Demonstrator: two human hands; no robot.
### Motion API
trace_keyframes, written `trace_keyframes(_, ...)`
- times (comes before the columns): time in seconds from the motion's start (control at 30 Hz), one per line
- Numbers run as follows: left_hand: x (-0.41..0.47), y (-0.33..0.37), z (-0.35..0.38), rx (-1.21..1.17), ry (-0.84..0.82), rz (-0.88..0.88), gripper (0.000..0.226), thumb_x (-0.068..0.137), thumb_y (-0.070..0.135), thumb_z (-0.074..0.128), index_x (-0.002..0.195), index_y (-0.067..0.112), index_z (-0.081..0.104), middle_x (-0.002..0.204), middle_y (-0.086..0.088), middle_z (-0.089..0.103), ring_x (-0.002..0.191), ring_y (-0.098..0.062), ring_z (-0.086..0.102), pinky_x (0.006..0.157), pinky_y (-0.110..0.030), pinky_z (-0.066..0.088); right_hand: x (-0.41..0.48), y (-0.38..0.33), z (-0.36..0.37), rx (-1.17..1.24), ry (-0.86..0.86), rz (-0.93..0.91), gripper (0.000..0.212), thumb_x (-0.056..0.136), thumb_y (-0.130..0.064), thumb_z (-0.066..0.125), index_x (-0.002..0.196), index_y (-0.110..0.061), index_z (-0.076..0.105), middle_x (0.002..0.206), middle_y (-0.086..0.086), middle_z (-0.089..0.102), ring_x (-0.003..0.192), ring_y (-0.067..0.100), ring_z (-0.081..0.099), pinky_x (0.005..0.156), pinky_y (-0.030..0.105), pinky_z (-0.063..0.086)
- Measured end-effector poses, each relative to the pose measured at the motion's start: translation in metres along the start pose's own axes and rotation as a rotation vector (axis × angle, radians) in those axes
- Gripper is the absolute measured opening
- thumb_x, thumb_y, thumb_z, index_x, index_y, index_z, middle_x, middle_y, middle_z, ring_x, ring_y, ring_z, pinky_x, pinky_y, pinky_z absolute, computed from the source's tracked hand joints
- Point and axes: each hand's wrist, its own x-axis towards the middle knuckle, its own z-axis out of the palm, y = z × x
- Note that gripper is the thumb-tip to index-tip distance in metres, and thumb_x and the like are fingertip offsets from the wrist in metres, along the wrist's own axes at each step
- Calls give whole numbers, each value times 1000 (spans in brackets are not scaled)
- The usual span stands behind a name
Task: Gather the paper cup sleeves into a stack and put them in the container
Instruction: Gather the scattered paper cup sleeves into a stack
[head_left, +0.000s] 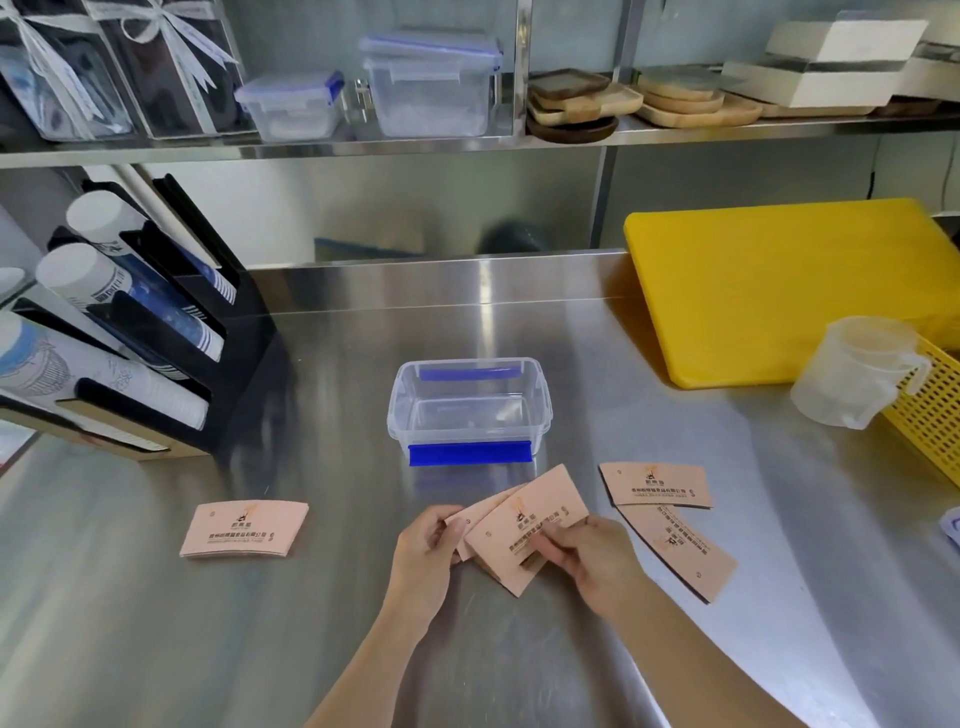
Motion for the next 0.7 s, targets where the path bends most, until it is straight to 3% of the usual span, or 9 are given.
trace_keyframes(0.1,-1,0,-1,-60,-30,-8,18,78,-7,62,82,11,64,76,-5,69,68,-18,62,68,-35,51,-3,9,7,146,-16,68,16,82,20,49,83,7,58,93,21,64,85,33,63,52,30,61)
trace_keyframes(0.2,-1,0,-2,-85,-16,-30,25,72,-13,66,82,10,62,75,-2,71,68,-15,67,66,-34,52,-5,14,11,178,-34,123,14,84,14,51,88,3,59,93,19,66,83,28,65,51,30,60)
trace_keyframes(0.27,1,2,-4,-78,0,-21,24,73,-14,64,79,9,62,72,-2,71,66,-16,66,63,-32,52,-4,13,12,-71,12,58,7,83,5,59,89,0,57,90,19,67,60,19,63,39,26,54)
trace_keyframes(0.3,1,4,-5,-70,10,-15,24,73,-14,63,77,10,62,70,-3,70,64,-16,65,61,-30,51,-3,11,12,-266,63,-18,15,82,-1,64,93,-2,54,90,16,65,57,16,59,39,25,47)
trace_keyframes(0.37,3,8,-9,-41,25,2,25,74,-14,62,73,12,62,70,-5,67,64,-16,62,62,-29,49,1,4,12,-564,142,-230,44,79,-11,69,116,-11,47,98,4,58,74,15,58,53,22,43)
trace_keyframes(0.43,5,11,-13,20,17,26,26,75,-11,63,71,15,62,71,-5,67,67,-17,61,66,-29,48,4,-7,13,-752,85,-423,60,81,-20,67,132,-26,37,114,-7,49,95,13,56,70,24,50)
trace_keyframes(0.5,7,10,-16,83,7,52,26,76,-6,64,71,19,63,75,-6,68,72,-20,62,72,-34,48,8,-15,14,-935,-32,-485,46,85,-23,61,128,-29,47,114,-8,54,90,10,59,78,29,53)
trace_keyframes(0.6,9,5,-19,168,26,68,26,79,4,65,73,30,64,82,-3,71,81,-22,64,78,-38,50,9,-19,14,-1082,-119,-507,14,88,-16,55,100,-22,62,97,1,63,75,10,58,70,23,49)
trace_keyframes(0.7,8,-5,-22,292,-4,72,28,81,12,63,75,40,62,89,1,71,90,-20,64,83,-37,50,10,-15,12,-1207,-163,-520,19,92,-17,50,108,-16,60,105,3,65,81,12,57,70,20,46)
